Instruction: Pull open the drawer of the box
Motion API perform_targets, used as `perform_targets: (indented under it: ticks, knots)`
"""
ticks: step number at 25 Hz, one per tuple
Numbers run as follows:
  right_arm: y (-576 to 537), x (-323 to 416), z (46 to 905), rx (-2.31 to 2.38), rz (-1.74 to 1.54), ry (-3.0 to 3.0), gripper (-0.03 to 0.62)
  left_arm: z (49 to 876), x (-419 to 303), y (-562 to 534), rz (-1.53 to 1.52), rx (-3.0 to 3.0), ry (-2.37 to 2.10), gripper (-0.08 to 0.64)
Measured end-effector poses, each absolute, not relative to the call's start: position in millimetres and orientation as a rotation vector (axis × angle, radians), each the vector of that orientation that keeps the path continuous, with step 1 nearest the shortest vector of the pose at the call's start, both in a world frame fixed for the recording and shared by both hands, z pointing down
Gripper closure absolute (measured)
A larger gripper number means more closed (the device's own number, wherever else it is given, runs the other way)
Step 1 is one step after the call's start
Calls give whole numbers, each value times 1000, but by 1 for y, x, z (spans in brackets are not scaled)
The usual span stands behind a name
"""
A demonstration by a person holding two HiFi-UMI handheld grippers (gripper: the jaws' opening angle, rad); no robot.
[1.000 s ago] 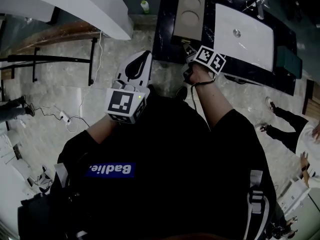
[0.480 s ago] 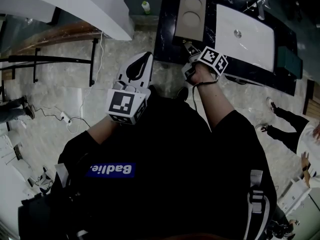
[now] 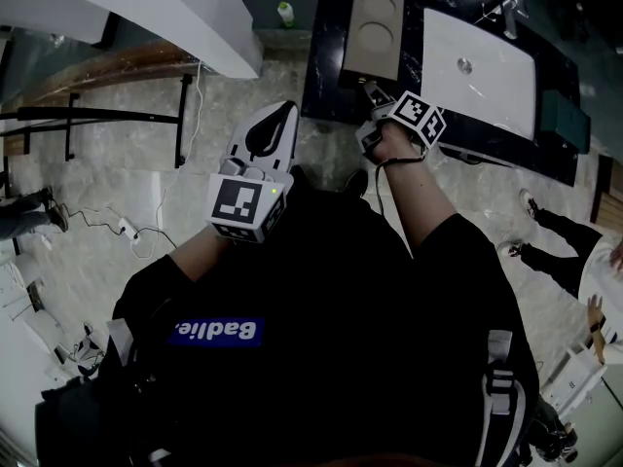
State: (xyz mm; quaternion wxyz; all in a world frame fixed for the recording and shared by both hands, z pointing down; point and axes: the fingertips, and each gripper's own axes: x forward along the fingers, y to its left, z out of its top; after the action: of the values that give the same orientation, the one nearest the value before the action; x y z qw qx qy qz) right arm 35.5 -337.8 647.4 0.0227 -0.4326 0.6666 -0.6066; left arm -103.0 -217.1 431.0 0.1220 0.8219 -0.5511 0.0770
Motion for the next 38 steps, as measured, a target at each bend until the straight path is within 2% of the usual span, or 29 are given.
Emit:
perform_targets:
  ticks: [38]
  knots:
    - [-281, 35, 648, -1340, -1882, 2094, 531, 427, -92, -194, 184, 2439, -1548, 568]
